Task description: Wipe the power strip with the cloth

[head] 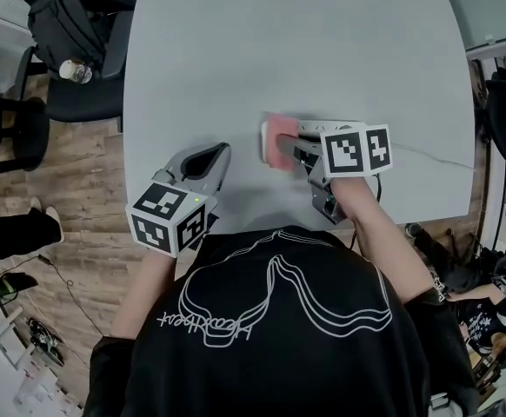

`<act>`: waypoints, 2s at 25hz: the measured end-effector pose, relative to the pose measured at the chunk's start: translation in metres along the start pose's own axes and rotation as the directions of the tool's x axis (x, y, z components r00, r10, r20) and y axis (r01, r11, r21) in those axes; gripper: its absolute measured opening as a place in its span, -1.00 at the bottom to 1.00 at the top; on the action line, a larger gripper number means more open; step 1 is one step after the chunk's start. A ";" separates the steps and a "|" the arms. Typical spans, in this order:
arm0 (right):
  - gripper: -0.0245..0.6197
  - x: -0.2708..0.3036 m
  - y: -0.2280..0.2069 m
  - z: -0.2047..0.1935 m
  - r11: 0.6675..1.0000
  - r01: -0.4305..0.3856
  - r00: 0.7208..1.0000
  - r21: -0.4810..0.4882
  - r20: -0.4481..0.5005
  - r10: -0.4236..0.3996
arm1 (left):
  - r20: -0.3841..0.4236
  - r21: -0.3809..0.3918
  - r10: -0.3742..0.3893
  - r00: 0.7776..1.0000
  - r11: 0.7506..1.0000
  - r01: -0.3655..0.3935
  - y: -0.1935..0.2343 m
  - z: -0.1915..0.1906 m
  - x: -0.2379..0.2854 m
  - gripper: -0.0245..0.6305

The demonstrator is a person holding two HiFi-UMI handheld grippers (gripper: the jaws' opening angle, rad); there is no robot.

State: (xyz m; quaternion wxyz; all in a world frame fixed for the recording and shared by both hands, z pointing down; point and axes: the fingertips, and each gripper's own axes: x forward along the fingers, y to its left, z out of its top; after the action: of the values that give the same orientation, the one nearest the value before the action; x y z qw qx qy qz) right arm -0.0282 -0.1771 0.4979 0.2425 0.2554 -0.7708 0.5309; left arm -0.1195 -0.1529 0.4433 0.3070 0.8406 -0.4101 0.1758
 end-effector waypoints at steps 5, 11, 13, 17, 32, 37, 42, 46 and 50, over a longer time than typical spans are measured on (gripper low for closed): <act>-0.83 -0.009 -0.010 0.003 1.000 0.023 1.000 -0.001 0.001 -0.023 | -0.001 0.004 -0.002 1.000 1.000 0.002 0.003 0.004 0.003 -0.89; -0.83 -0.025 -0.022 0.002 0.997 0.074 0.997 0.005 0.008 -0.074 | -0.004 0.022 -0.015 1.000 1.000 0.015 0.001 0.007 0.002 -0.89; -0.83 -0.033 -0.030 0.000 0.996 0.086 0.996 0.012 0.009 -0.086 | -0.004 0.025 -0.020 1.000 0.999 0.020 -0.002 0.009 0.005 -0.89; -0.83 -0.050 -0.044 -0.001 0.994 0.104 0.994 0.032 0.031 -0.105 | -0.010 0.024 -0.032 0.999 0.999 0.032 -0.008 0.008 0.014 -0.89; -0.83 -0.105 -0.090 -0.014 0.975 0.187 0.974 0.123 0.105 -0.200 | -0.035 0.049 -0.083 0.996 0.995 0.084 -0.028 0.005 0.025 -0.89; -0.83 -0.123 -0.105 -0.014 0.966 0.213 0.964 0.150 0.131 -0.233 | -0.038 0.050 -0.084 0.996 0.995 0.086 -0.031 0.005 0.026 -0.89; -0.83 -0.142 -0.123 -0.015 0.957 0.231 0.952 0.175 0.160 -0.259 | -0.034 0.046 -0.080 0.996 0.996 0.081 -0.037 0.004 0.025 -0.89; -0.83 -0.151 -0.134 -0.015 0.952 0.244 0.945 0.187 0.175 -0.276 | -0.036 0.049 -0.081 0.996 0.995 0.083 -0.042 0.004 0.026 -0.89; -0.83 -0.151 -0.134 -0.014 0.954 0.242 0.944 0.178 0.181 -0.274 | -0.044 0.048 -0.081 0.996 0.995 0.084 -0.044 0.002 0.027 -0.89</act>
State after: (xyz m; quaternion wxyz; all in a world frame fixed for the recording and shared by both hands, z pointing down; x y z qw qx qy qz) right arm 0.1738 -0.1839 0.4982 0.2094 0.4254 -0.7083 0.5230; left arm -0.0683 -0.1492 0.4405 0.3014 0.8604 -0.3640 0.1906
